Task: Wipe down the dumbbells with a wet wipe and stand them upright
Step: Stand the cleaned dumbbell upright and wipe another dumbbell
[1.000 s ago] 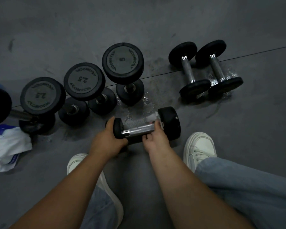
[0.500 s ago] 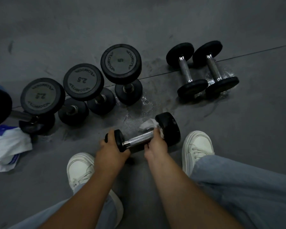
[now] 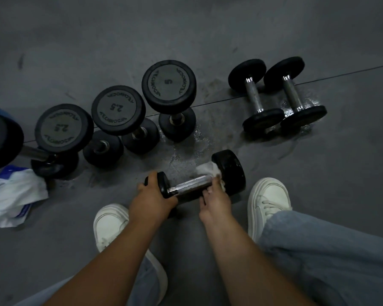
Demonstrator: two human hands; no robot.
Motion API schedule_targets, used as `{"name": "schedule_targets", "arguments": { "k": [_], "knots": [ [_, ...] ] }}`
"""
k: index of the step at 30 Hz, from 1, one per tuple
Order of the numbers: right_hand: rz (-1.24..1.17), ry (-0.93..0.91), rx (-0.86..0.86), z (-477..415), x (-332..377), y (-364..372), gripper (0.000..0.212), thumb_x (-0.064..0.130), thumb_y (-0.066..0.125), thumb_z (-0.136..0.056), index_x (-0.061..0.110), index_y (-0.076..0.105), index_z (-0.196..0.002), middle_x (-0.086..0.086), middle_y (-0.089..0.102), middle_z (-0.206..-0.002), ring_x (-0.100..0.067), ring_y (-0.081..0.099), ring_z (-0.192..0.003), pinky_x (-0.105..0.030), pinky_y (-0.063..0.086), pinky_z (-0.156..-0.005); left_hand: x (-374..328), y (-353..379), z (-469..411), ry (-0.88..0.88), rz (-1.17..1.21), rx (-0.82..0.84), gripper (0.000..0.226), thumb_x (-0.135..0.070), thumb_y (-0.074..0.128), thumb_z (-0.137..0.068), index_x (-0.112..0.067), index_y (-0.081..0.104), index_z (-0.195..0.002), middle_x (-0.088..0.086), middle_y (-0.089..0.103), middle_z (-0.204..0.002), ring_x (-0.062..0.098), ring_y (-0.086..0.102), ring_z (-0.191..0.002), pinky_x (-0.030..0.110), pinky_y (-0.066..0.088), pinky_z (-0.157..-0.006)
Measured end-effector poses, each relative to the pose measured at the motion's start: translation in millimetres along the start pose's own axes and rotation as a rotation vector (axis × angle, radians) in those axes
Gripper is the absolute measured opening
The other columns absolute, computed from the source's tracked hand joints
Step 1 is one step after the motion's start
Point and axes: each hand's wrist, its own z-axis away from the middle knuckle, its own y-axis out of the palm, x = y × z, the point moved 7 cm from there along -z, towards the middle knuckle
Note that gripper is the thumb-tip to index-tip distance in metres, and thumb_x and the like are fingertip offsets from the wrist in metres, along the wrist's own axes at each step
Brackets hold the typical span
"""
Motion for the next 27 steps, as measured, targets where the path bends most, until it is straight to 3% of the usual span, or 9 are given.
{"name": "schedule_targets", "arguments": {
  "k": [5,8,11,14,16,18,20,23,27],
  "knots": [
    [-0.039,0.088,0.061,-10,7,20,0.025,0.037,0.061,-0.092,0.015,0.059,-0.103,-0.01,0.062,-0.126,-0.025,0.06,-0.114,-0.036,0.048,-0.092,3,1,-1,-0.003,0.013,-0.002,0.084,-0.04,0.074,-0.076,-0.033,0.027,-0.145,0.018,0.045,-0.133,0.039,0.058,-0.111,0.037,0.046,-0.087],
    [0.006,0.025,0.031,-5,0,4,0.027,0.036,0.061,-0.093,0.014,0.058,-0.109,-0.011,0.058,-0.128,-0.02,0.055,-0.12,-0.036,0.041,-0.103,1,1,0,0.003,0.031,-0.011,0.084,-0.041,0.074,-0.076,-0.033,0.027,-0.145,0.017,0.046,-0.133,0.039,0.058,-0.112,0.038,0.047,-0.09],
    [-0.012,0.058,0.069,-9,2,12,0.026,0.038,0.06,-0.093,0.016,0.059,-0.108,-0.009,0.063,-0.121,-0.02,0.059,-0.113,-0.039,0.044,-0.099,6,-2,6,-0.006,0.11,-0.102,0.095,-0.044,0.08,-0.074,-0.029,0.022,-0.148,0.014,0.046,-0.139,0.037,0.056,-0.118,0.041,0.047,-0.091],
    [-0.081,0.098,0.113,-12,10,32,0.021,0.038,0.06,-0.093,0.019,0.061,-0.101,-0.002,0.065,-0.1,-0.019,0.062,-0.096,-0.042,0.051,-0.086,7,-4,20,-0.013,0.239,-0.246,0.098,-0.044,0.084,-0.07,-0.024,0.026,-0.146,0.01,0.047,-0.141,0.035,0.056,-0.119,0.043,0.048,-0.089],
    [-0.089,0.092,0.12,-11,10,35,0.019,0.037,0.061,-0.093,0.018,0.061,-0.094,0.0,0.063,-0.088,-0.017,0.062,-0.086,-0.041,0.051,-0.081,4,6,24,-0.009,0.238,-0.187,0.1,-0.035,0.084,-0.07,-0.027,0.022,-0.148,0.012,0.046,-0.139,0.038,0.057,-0.115,0.046,0.05,-0.089],
    [-0.12,0.086,0.119,-6,10,36,0.019,0.034,0.06,-0.094,0.017,0.059,-0.087,-0.001,0.06,-0.08,-0.017,0.06,-0.079,-0.047,0.05,-0.094,5,8,19,-0.002,0.219,-0.121,0.095,-0.029,0.079,-0.069,-0.034,0.021,-0.145,0.014,0.052,-0.133,0.039,0.059,-0.111,0.045,0.051,-0.089],
    [-0.119,0.099,0.058,-2,9,32,0.021,0.03,0.061,-0.094,0.013,0.056,-0.082,-0.005,0.059,-0.079,-0.021,0.059,-0.074,-0.05,0.049,-0.093,5,-2,7,0.019,0.138,-0.058,0.085,-0.033,0.074,-0.067,-0.038,0.027,-0.139,0.012,0.061,-0.124,0.037,0.061,-0.108,0.041,0.051,-0.087],
    [-0.094,0.135,-0.08,-3,2,16,0.02,0.025,0.056,-0.096,0.008,0.052,-0.084,-0.014,0.06,-0.099,-0.029,0.059,-0.08,-0.052,0.051,-0.086,2,-13,-5,0.018,0.03,0.0,0.083,-0.036,0.074,-0.074,-0.034,0.029,-0.144,0.009,0.062,-0.125,0.032,0.059,-0.114,0.033,0.046,-0.085],
    [-0.101,0.079,-0.056,5,-4,9,0.027,0.037,0.055,-0.097,0.011,0.054,-0.092,-0.017,0.06,-0.123,-0.027,0.062,-0.104,-0.038,0.051,-0.083,-1,-9,6,0.045,0.081,-0.041,0.095,-0.038,0.073,-0.077,-0.035,0.013,-0.151,0.014,0.054,-0.134,0.037,0.057,-0.117,0.042,0.049,-0.094]
  ]
}}
